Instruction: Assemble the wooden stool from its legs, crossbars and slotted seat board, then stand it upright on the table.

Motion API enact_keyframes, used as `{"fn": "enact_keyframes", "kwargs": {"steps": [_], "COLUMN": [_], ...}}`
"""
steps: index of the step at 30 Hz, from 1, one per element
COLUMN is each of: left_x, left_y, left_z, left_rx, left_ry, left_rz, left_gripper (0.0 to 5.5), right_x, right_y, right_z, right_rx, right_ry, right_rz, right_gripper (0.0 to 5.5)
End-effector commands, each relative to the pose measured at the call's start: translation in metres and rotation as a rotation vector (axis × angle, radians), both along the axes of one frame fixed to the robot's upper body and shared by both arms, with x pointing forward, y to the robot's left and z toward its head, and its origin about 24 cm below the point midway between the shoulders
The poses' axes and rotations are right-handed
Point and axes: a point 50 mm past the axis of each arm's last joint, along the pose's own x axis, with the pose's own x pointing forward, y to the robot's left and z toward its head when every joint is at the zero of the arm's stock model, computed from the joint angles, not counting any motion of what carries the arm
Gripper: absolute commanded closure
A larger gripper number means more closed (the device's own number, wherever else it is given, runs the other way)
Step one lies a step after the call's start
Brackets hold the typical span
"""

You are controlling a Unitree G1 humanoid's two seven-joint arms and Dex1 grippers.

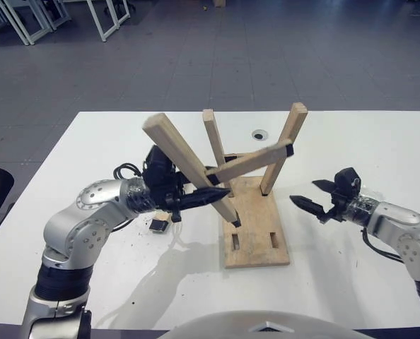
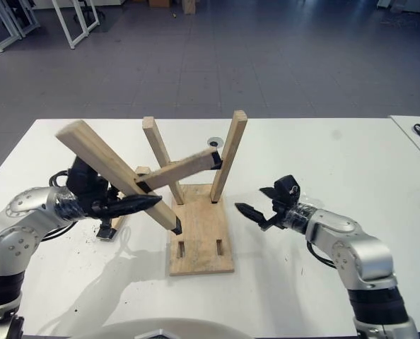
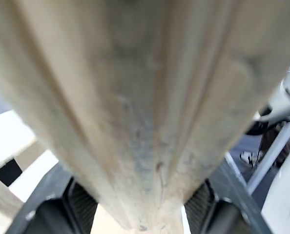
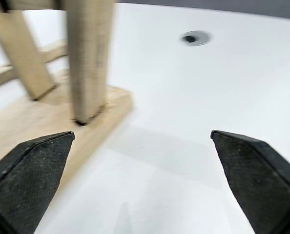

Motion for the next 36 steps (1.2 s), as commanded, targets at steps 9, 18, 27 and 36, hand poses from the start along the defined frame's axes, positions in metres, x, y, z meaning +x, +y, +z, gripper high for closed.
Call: {"fn": "enact_keyframes", "kwargs": {"steps": [9, 18, 27, 36], "left_x": [-0.003, -0.008, 0.007, 0.015], "left_y": [-0.007, -0.008, 0.005, 0.016], "left_z": [-0.031, -0.051, -0.086, -0.106], "left_rx": [0.026, 0.046, 0.229, 0.609], "left_ry": [0.038, 0.091, 0.102, 0.099], "left_rz": [-0.011, -0.003, -0.013, 0.008], "left_gripper": [3.46, 3.46, 3.46, 3.46], "right_x": [-0.006, -0.001, 0.0, 0.0], "right_y": [0.008, 0.001, 0.001, 0.003], "right_z": [-0.013, -0.013, -0.015, -0.016], "right_rx": [-0.034, -0.065, -0.073, -0.066], "right_ry": [-0.179, -0.158, -0.158, -0.163], "right_rz": [-0.038, -0.008, -0.006, -0.027], "right_gripper": [0.35, 0.35, 0.35, 0.35]}}
